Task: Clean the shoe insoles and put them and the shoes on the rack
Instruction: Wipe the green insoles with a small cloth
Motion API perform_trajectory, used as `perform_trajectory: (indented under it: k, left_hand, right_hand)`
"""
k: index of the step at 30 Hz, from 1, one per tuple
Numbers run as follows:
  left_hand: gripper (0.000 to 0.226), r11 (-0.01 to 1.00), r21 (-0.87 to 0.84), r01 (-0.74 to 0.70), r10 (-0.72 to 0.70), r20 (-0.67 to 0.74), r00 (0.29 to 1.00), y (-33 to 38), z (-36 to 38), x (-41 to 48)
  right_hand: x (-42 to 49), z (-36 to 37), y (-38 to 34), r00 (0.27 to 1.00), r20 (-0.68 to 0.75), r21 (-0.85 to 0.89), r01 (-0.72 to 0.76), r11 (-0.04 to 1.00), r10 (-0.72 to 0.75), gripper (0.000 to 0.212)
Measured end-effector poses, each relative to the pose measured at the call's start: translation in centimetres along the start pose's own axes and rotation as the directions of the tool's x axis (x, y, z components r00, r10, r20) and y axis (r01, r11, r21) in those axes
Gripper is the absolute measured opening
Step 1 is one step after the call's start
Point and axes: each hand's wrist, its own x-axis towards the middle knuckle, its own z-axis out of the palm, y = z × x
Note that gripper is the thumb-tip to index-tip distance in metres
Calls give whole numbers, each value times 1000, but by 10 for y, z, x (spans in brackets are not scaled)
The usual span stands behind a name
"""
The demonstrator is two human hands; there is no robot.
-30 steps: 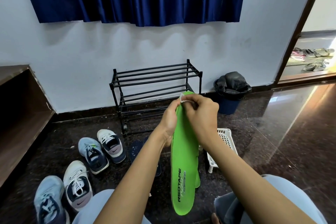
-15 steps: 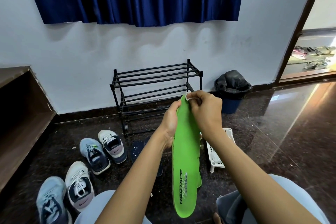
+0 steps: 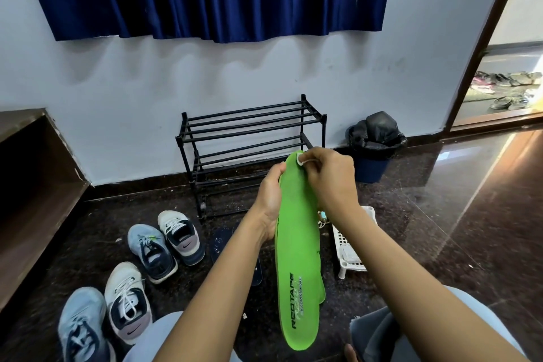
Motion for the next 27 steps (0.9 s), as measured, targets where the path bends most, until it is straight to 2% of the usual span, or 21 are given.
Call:
perform_trajectory:
  k: [3, 7, 11, 15, 17, 19, 22, 27]
  left_hand:
    - [54, 1000, 0, -3, 3, -36, 999, 3, -4, 2]
    - [65, 1000, -13, -1, 0, -38, 999, 4, -11, 7]
    - [60, 999, -26, 30, -30, -10, 1000, 4, -15, 10]
    - [58, 999, -29, 35, -35, 15, 999, 5, -20, 14]
    - [58, 999, -36, 28, -28, 7, 1000, 9, -24, 17]
    - [57, 999, -44, 13, -14, -19, 1000, 14, -31, 23]
    - [57, 998, -54, 18, -20, -40, 999, 20, -38, 33]
    - [57, 997, -44, 70, -70, -5, 998, 25, -41, 49]
  right_hand:
    - [-4, 0, 1, 996, 84, -39, 18, 999, -14, 17]
    - [-14, 6, -1, 972, 235, -182, 42, 982, 2, 14]
    - [-3, 13, -3, 987, 158, -140, -8, 990, 30, 23]
    - [12, 13, -1, 996, 92, -44, 25, 999, -20, 25]
    - [15, 16, 1, 993, 117, -59, 39, 998, -32, 20]
    - [17, 24, 5, 976, 217, -134, 64, 989, -33, 12]
    - [22, 39, 9, 934, 357, -216, 114, 970, -30, 12]
    - [49, 46, 11, 960, 271, -212, 127, 969, -66, 17]
